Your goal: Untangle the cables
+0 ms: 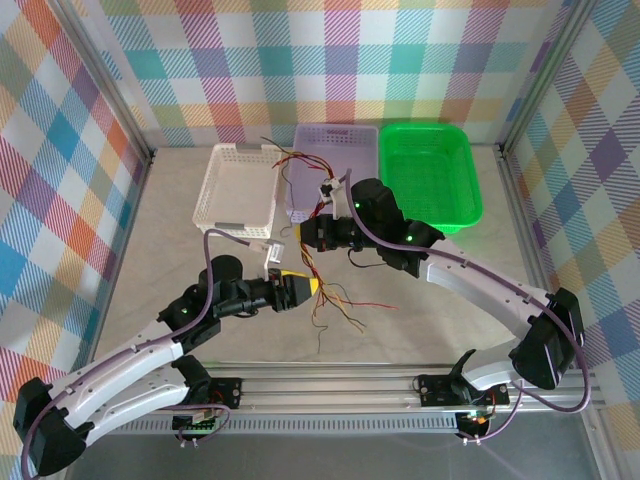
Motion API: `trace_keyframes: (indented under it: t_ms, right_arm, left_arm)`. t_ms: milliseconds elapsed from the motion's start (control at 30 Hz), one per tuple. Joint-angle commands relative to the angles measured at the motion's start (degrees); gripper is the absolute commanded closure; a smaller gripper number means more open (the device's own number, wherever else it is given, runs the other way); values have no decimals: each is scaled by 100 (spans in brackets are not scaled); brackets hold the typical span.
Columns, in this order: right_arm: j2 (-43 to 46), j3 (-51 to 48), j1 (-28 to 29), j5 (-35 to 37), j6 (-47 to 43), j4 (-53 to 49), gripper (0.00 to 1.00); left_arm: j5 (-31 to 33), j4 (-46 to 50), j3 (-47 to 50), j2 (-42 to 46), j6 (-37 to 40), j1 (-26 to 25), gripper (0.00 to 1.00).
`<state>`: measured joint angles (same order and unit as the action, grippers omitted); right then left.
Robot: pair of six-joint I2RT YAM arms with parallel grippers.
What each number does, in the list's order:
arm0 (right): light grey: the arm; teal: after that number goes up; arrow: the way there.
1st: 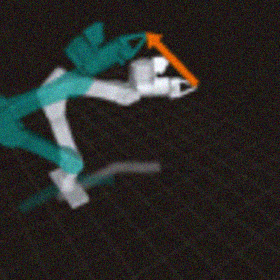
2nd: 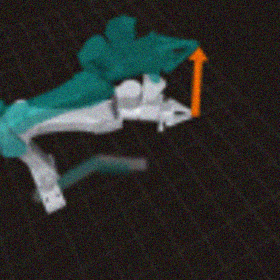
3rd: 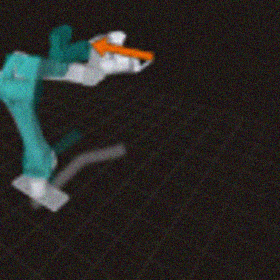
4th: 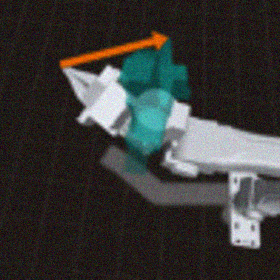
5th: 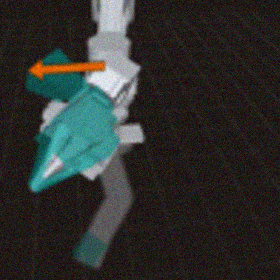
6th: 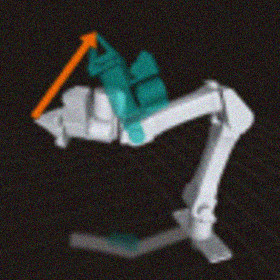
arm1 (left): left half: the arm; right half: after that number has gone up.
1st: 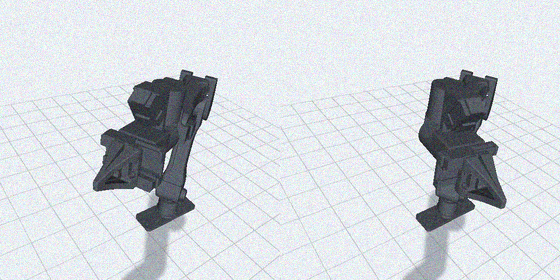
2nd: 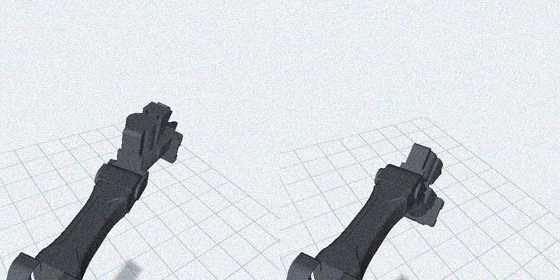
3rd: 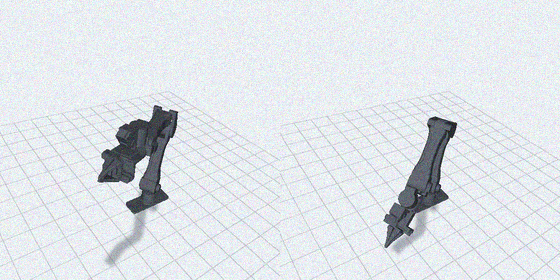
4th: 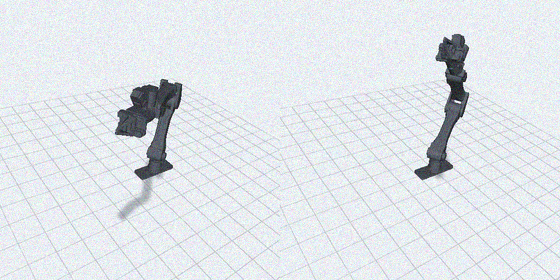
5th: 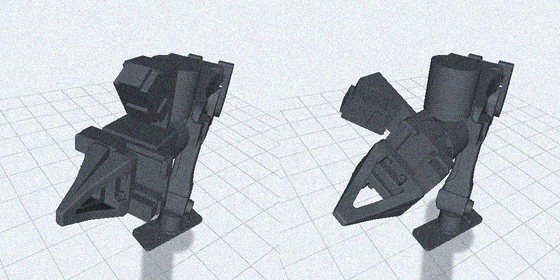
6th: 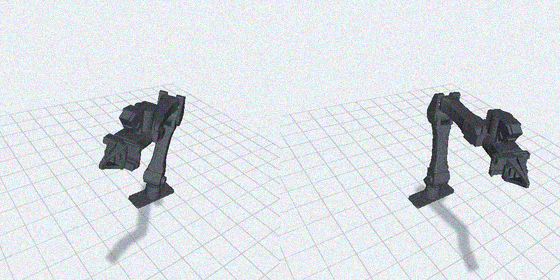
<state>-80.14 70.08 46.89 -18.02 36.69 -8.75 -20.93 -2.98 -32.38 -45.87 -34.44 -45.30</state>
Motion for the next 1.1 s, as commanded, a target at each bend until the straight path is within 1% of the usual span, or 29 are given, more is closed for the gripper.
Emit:
trace_keyframes:
  t_ms: [0,33,133,233,367,633,867,1033,1067]
  right_arm:
    - [84,189,-14,-71,48,25,100]
    - [86,193,-13,-57,62,14,100]
    - [86,199,-14,-70,115,40,100]
    - [52,179,-14,-120,179,94,100]
    - [25,155,-13,-148,237,126,100]
    - [11,28,-14,-162,369,275,100]
    - [42,-4,-13,-114,374,249,100]
    - [286,-128,-144,102,268,-47,100]
    - [372,-219,-226,99,304,-45,97]
  left_arm:
    - [-6,-4,-137,-163,64,-102,61]
    - [13,-2,-146,-197,62,-105,62]
    - [69,-56,-161,-302,43,-118,62]
    - [139,-117,-183,-375,1,-129,56]
    - [263,-171,-190,-382,-36,-155,55]
    - [430,-484,-80,-482,-234,-186,57]
    - [474,-474,-198,-537,-198,-209,100]
    - [564,-181,-181,-247,-58,-211,100]
    - [560,-84,-187,-186,-31,-212,100]
